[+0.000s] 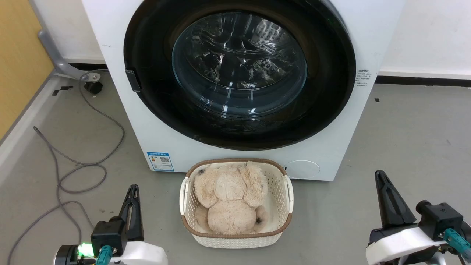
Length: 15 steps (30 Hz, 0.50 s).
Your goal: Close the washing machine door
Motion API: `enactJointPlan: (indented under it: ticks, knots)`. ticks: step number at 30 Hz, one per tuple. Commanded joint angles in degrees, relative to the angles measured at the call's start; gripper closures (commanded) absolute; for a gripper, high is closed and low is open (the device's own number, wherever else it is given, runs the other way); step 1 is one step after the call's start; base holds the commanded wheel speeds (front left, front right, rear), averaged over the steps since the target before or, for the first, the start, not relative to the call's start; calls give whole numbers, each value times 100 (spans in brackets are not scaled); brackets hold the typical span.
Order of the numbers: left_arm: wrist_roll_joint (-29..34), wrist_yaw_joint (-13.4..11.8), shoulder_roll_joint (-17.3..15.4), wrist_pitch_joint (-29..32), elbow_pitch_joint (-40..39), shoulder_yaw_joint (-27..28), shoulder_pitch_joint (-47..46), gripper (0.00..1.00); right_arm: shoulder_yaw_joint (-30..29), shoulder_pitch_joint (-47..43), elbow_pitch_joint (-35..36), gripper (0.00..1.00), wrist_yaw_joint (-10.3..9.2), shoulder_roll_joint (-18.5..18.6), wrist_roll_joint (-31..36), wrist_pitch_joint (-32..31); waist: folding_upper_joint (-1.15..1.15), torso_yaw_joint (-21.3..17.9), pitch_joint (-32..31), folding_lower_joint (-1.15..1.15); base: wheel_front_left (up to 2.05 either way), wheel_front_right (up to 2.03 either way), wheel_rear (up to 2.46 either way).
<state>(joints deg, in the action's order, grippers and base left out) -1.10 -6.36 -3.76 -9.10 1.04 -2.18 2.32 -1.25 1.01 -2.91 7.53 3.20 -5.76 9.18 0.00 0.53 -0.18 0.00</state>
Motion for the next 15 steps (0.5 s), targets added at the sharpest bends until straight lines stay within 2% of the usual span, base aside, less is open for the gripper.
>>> enactJointPlan:
  ticks: [1, 15]
  knots:
    - [38, 33, 15, 18, -23, 20, -70, 100, 12, -40, 52, 100, -2, -13, 20, -21, 0, -1, 0, 0, 0, 0, 0]
    - [51, 144, 29, 182, -38, 57, -100, 100, 33, -52, 96, 100, -2, -16, 122, -186, 0, -10, 4, 0, 0, 0, 0]
